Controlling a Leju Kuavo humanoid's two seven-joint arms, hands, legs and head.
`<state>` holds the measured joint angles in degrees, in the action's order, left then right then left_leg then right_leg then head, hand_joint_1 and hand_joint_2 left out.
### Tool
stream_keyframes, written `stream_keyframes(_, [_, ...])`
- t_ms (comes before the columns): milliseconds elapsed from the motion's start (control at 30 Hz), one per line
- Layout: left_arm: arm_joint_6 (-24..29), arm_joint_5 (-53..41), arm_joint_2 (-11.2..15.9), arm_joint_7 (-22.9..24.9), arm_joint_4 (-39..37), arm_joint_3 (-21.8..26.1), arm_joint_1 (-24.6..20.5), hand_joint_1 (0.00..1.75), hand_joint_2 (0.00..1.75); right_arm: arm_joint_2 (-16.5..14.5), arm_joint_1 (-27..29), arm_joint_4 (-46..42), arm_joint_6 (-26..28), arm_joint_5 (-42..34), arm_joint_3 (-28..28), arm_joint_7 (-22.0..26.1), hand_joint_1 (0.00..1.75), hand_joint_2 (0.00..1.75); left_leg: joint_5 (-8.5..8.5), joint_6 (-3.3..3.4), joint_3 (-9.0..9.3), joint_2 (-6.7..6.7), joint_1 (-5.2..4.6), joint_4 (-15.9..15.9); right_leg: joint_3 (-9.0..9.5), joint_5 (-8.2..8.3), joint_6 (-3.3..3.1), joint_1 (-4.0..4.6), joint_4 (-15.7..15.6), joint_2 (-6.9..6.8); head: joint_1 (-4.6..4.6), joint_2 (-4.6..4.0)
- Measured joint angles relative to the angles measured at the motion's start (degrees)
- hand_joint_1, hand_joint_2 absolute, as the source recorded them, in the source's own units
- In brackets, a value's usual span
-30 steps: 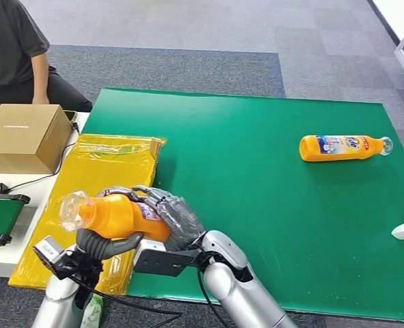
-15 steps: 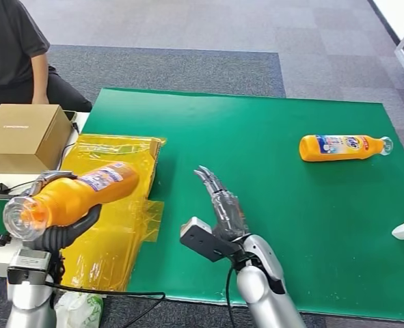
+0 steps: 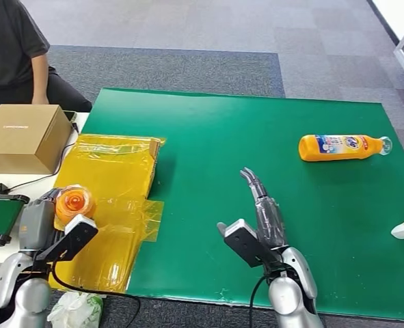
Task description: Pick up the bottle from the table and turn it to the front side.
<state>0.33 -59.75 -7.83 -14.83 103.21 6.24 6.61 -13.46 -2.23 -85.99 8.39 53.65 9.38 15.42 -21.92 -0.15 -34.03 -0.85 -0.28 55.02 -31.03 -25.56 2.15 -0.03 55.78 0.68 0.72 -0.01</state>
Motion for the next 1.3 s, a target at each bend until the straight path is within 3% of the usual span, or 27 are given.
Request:
stream_keyframes(233, [3.4, -12.2, 4.4, 4.0, -10.9, -4.3, -6.8, 1.75, 1.75, 0.0, -0.2, -0.1, -1.2, -0.2, -0.1, 1.2, 0.0, 1.75, -0.07, -0.2, 0.48, -0.01, -0.01, -0.1, 0.35, -0.02, -0.09, 0.0, 0.1, 0.07, -0.01, 0.0])
stream_keyframes(300, [6.0, -16.7, 6.2, 3.7, -16.2, -6.6, -9.1, 1.6, 1.75, 0.0, -0.7, 0.1, -1.2, -0.6, 0.3, 1.8, 0.0, 1.75, 0.01, -0.29, 0.5, -0.01, -0.01, -0.1, 0.3, 0.02, -0.16, 0.0, 0.2, 0.07, 0.0, 0.0])
stream_keyframes(333, [7.2, -18.4, 7.0, 3.5, -18.9, -7.8, -10.3, 1.48, 1.75, 0.0, -1.0, 0.2, -1.1, -0.8, 0.5, 2.0, 0.0, 1.75, 0.06, -0.33, 0.51, -0.01, -0.01, -0.1, 0.29, 0.04, -0.19, 0.0, 0.3, 0.07, -0.01, 0.0])
stream_keyframes(467, [8.9, -21.8, 9.1, 3.3, -26.6, -11.6, -13.8, 0.23, 1.75, -0.1, -1.8, 0.7, -1.0, -1.3, 1.5, 2.3, 0.0, 1.75, 0.14, -0.41, 0.53, -0.01, -0.01, -0.1, 0.26, 0.07, -0.25, 0.0, 0.4, 0.06, -0.01, -0.01])
stream_keyframes(567, [9.3, -22.1, 10.5, 2.3, -31.2, -14.0, -15.2, 0.01, 1.75, -0.1, -2.1, 1.1, -1.1, -1.6, 2.1, 2.5, 0.0, 1.75, 0.21, -0.48, 0.52, -0.01, 0.0, -0.1, 0.23, 0.09, -0.29, 0.02, 0.4, 0.07, 0.0, 0.0])
stream_keyframes(633, [9.0, -21.5, 11.4, 1.5, -34.0, -15.4, -15.4, 0.0, 1.75, -0.1, -2.4, 1.3, -1.2, -1.9, 2.6, 2.8, 0.0, 1.75, 0.27, -0.53, 0.43, 0.0, 0.03, -0.1, 0.11, 0.14, -0.37, 0.06, 0.5, 0.09, 0.0, 0.0])
stream_keyframes(767, [10.4, -18.9, 12.7, 0.6, -37.0, -16.9, -15.2, 0.0, 0.0, -0.1, -2.6, 1.8, -1.2, -2.4, 3.1, 3.0, 0.0, 1.75, 0.37, -0.49, 0.2, 0.02, 0.08, -0.1, -0.05, 0.18, -0.43, 0.09, 0.5, 0.05, -0.01, 0.01])
stream_keyframes(933, [13.9, -11.0, 12.0, -1.1, -33.8, -15.7, -12.0, 0.0, 0.0, -0.1, -2.4, 1.9, -0.2, -2.5, 3.1, 2.3, 0.0, 1.75, 0.35, -0.46, -0.05, 0.02, 0.08, 0.0, -0.31, 0.18, -0.43, 0.08, 0.4, 0.06, -0.01, -0.01])
stream_keyframes(1067, [16.3, -7.0, 9.0, -3.1, -25.4, -12.6, -8.2, 0.0, 1.75, 0.0, -1.3, 1.0, 0.6, -1.8, 2.9, 1.4, 0.0, 1.75, 0.34, -0.45, -0.3, 0.02, 0.07, 0.0, -0.52, 0.2, -0.4, 0.06, 0.4, 0.07, 0.0, -0.01])
stream_keyframes(1200, [20.0, -2.0, 5.0, -7.6, -15.7, -8.6, -4.7, 0.0, 1.75, 0.1, 0.4, -0.9, 1.0, -0.7, 2.5, 0.3, 0.0, 1.75, 0.32, -0.43, -0.36, 0.03, 0.06, 0.0, -0.59, 0.2, -0.4, 0.05, 0.4, 0.07, -0.01, 0.01])
stream_keyframes(1300, [18.6, 7.9, 2.1, -14.4, -9.1, -6.2, -1.8, 0.0, 1.75, 0.2, 1.7, -2.6, 1.0, -0.3, 2.3, -0.2, 0.0, 1.75, 0.31, -0.44, -0.37, 0.04, 0.07, 0.0, -0.63, 0.19, -0.4, 0.06, 0.4, 0.08, 0.01, 0.0])
